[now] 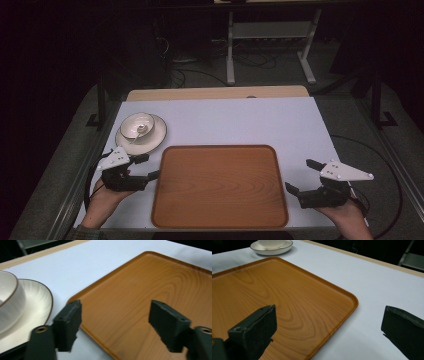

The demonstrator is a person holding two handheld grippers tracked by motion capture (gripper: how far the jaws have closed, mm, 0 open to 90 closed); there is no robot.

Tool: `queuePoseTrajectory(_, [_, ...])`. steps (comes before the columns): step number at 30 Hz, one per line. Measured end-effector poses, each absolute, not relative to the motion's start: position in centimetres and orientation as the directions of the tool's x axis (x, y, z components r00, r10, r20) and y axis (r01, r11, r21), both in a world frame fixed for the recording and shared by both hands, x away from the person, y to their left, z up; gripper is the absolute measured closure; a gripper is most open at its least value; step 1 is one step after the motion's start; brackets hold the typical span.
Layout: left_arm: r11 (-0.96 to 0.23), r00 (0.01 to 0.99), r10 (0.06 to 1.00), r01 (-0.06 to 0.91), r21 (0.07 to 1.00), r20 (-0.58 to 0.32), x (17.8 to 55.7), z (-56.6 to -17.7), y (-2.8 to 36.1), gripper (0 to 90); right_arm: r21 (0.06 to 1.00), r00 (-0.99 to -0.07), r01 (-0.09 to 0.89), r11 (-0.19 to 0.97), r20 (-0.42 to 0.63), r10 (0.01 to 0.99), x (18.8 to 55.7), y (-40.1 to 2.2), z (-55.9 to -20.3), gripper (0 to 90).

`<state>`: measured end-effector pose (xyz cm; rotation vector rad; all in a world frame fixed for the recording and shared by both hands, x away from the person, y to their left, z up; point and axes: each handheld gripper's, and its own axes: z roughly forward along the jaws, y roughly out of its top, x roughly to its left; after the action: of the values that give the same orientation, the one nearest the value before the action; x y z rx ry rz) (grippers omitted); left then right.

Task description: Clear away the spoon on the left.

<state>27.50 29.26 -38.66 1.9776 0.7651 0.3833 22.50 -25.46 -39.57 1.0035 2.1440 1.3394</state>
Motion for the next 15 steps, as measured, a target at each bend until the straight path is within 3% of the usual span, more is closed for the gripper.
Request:
queuePoseTrajectory(3, [-0.343,0.744,0.666,0.369,0.864,-0.054,27.9,-38.6,29.7,41.6,0.893,-0.652,0.355,0.277,0.024,0.758,22.5,-25.5,-39.6,0.0])
queuePoseTrajectory(6, [-0.336,0.739,0.670,0.378,0.863,-0.063,28.2,-38.6,30.0,45.8,0.893,-0.651,0.355,0.275,0.025,0.759,22.6,-25.5,-39.6,0.0])
queuePoseTrajectory(15, [-0.325,0.716,0.695,0.393,0.860,-0.064,29.0,-38.6,30.8,69.2,0.890,-0.649,0.359,0.280,0.023,0.760,22.6,-25.5,-39.7,0.0])
